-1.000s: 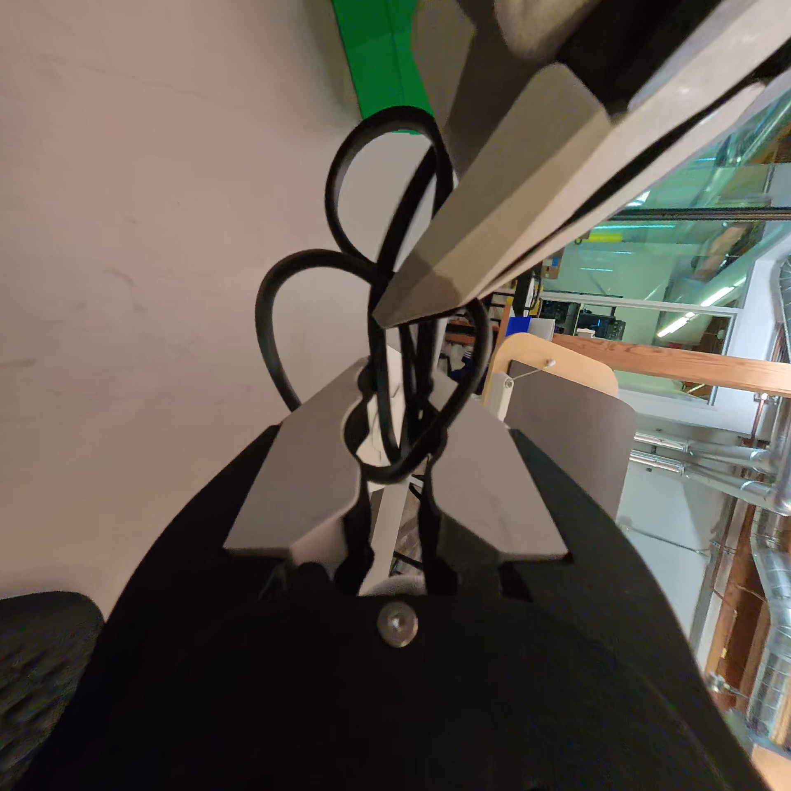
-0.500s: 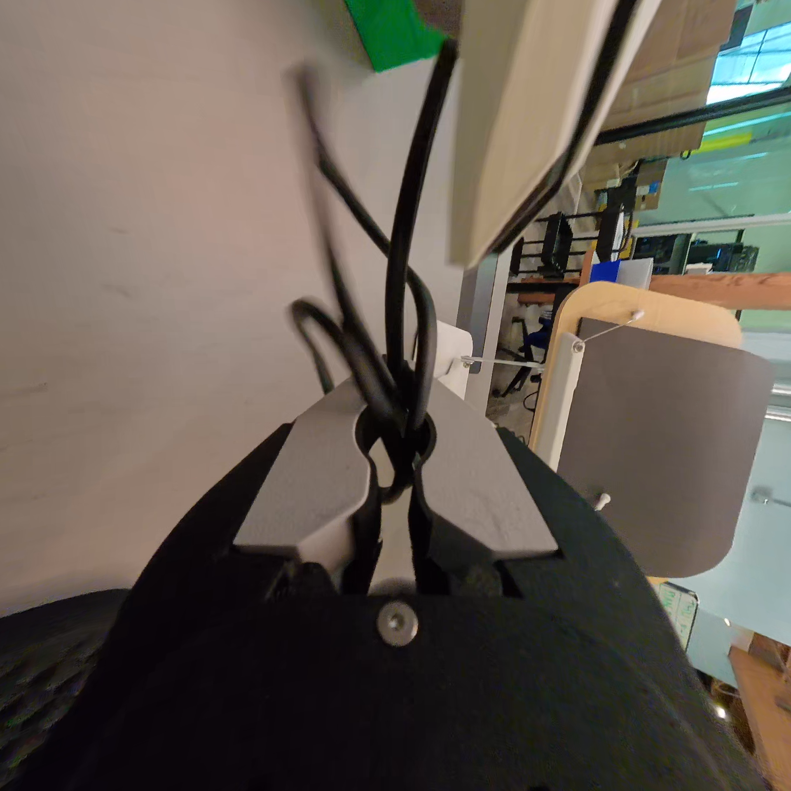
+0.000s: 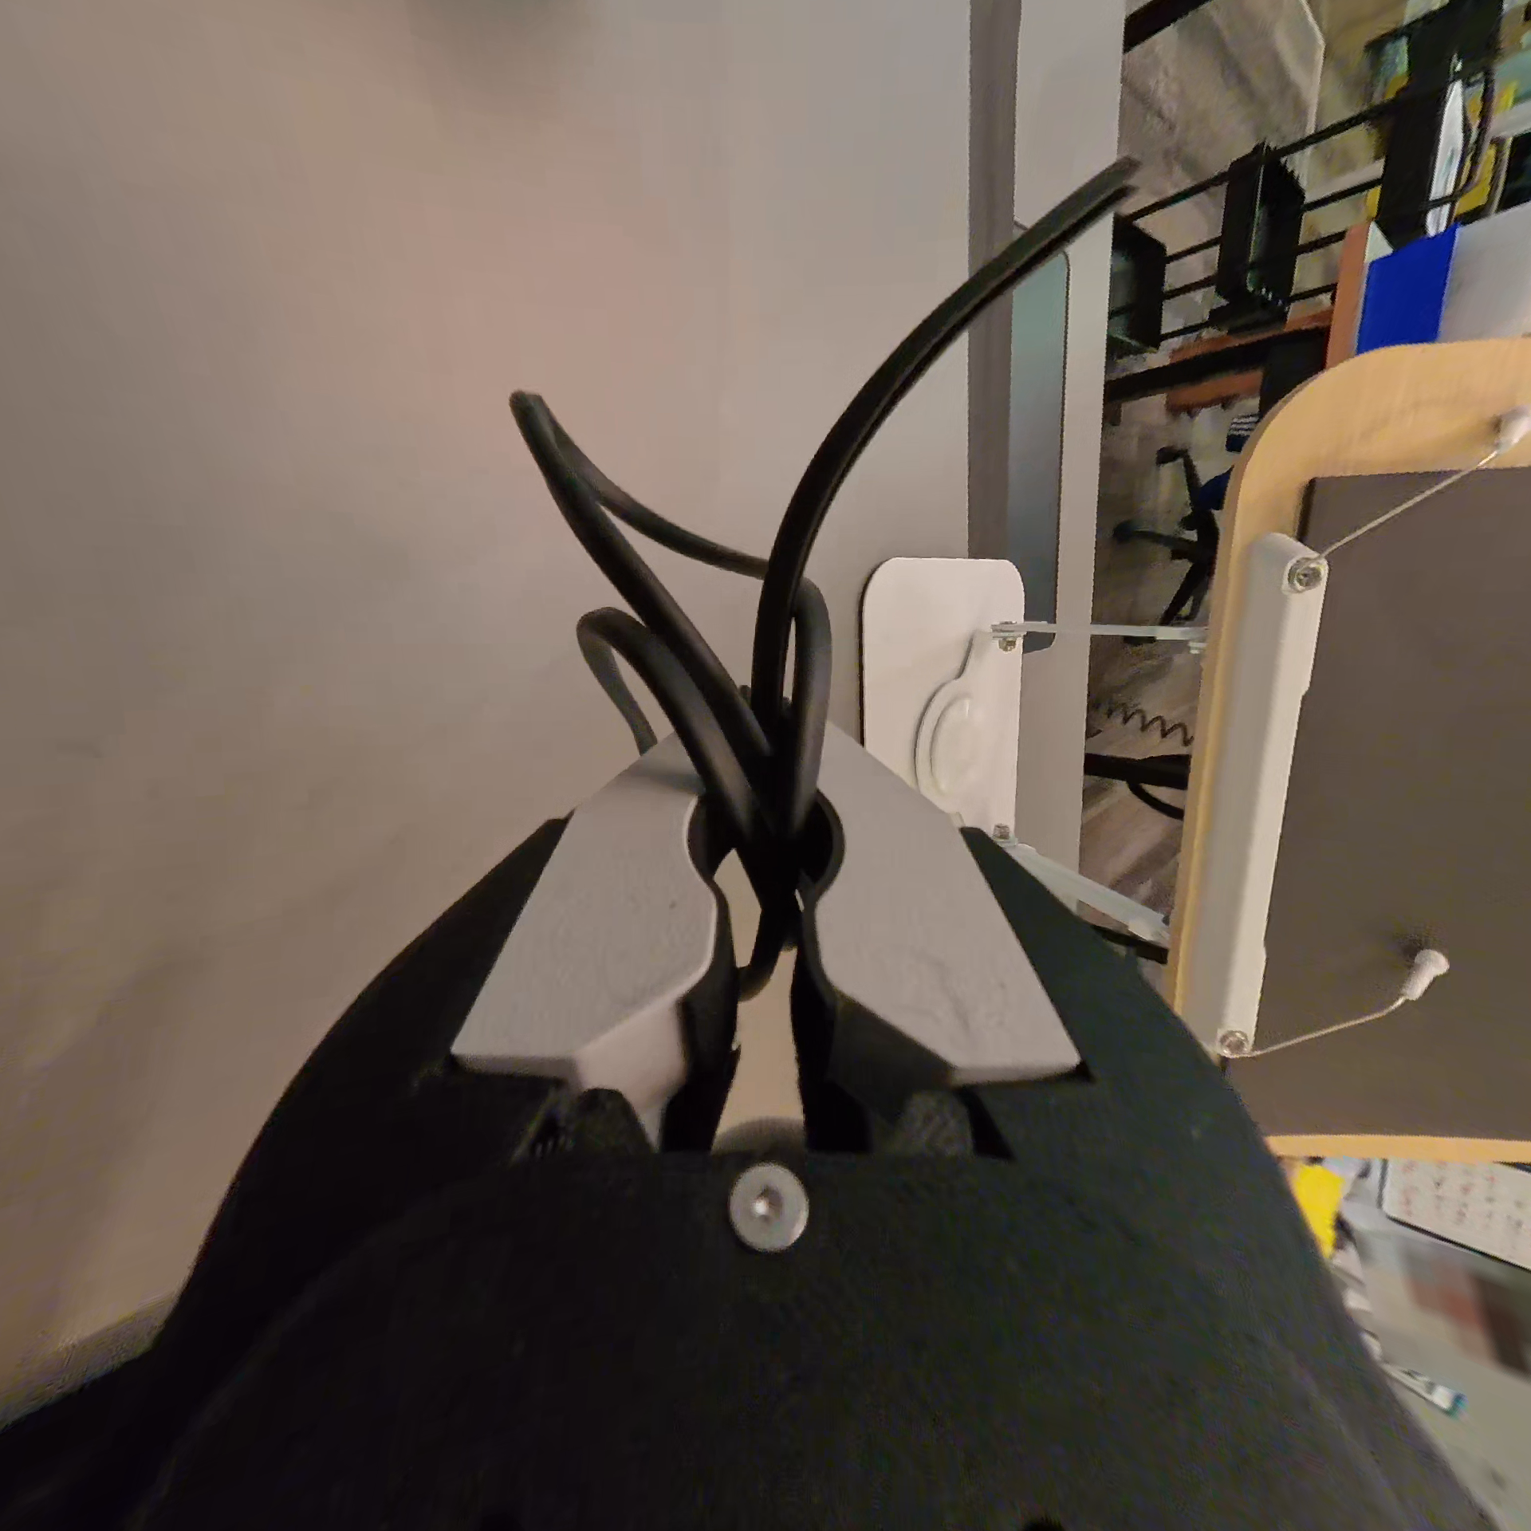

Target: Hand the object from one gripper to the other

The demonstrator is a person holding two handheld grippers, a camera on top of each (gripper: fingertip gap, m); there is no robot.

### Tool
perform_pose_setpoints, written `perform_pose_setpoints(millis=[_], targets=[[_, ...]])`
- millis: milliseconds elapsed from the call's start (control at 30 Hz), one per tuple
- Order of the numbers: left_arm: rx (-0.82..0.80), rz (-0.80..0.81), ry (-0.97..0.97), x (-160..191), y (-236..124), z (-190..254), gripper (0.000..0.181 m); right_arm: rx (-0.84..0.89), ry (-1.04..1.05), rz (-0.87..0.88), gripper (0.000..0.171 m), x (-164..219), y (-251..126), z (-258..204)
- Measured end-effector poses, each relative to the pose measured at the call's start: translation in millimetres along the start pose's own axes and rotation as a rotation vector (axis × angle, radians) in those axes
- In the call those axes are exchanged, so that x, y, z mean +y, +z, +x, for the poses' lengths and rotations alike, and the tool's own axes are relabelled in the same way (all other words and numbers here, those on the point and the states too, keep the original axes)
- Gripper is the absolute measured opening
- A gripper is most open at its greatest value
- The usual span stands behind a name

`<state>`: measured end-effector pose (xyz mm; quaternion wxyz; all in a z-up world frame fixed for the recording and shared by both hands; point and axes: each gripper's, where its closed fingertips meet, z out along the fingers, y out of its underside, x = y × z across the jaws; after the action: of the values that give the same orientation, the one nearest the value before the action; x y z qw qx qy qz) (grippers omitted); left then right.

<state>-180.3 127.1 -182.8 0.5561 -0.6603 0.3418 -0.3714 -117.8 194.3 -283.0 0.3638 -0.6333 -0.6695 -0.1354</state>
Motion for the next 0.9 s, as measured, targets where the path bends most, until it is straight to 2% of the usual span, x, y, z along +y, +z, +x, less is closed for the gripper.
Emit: perform_pose_setpoints(millis=[133, 233, 333, 500, 567, 667, 767, 900], targets=[[-0.004, 0.006, -0.06, 3, -4, -14, 0.02, -0.015, 0.089, 0.026, 0.001, -12, 2, 6], [-0.058, -0.003, -0.063, -3, -9, -24, 0.02, -0.029, 0.194, 0.109, 0.001, -22, -7, 5], [-0.07, -0.01, -0.065, -11, -12, -12, 0.021, -0.047, 0.317, 0.171, 0.001, -23, -18, -2], [-0.124, 0.007, -0.162, 4, -18, 0, 0.027, -0.06, 0.525, 0.283, 0.001, -22, -40, -8], [-0.166, -0.016, -0.146, 13, -17, 1, 0.036, -0.095, 0.649, 0.368, 0.0, -28, -52, -9], [-0.204, 0.035, -0.148, 15, -18, -4, 0.061, -0.164, 0.819, 0.518, 0.001, -40, -71, -11], [-0.126, 0.077, -0.187, 11, -13, 14, 0.065, -0.24, 1.004, 0.677, 0.0, -49, -88, -9], [-0.112, 0.024, -0.08, 17, 11, 44, 0.074, -0.314, 1.245, 0.842, 0.0, -46, -100, -5]])
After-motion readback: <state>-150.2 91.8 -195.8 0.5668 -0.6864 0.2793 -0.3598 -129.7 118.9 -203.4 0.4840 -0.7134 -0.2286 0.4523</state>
